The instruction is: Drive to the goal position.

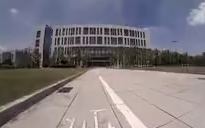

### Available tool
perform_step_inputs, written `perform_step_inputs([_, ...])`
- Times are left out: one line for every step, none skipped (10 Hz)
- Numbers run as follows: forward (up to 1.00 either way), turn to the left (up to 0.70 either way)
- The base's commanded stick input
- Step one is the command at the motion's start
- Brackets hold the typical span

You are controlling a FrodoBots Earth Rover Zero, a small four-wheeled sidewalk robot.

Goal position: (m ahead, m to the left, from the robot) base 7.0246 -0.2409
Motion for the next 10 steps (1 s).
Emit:
perform_step_inputs([0.5,0.0])
perform_step_inputs([0.5,0.0])
perform_step_inputs([0.5,0.0])
perform_step_inputs([0.5,0.0])
perform_step_inputs([0.5,0.0])
perform_step_inputs([0.5,0.0])
perform_step_inputs([0.5,0.0])
perform_step_inputs([0.5,0.0])
perform_step_inputs([0.5,0.0])
perform_step_inputs([0.5,0.0])
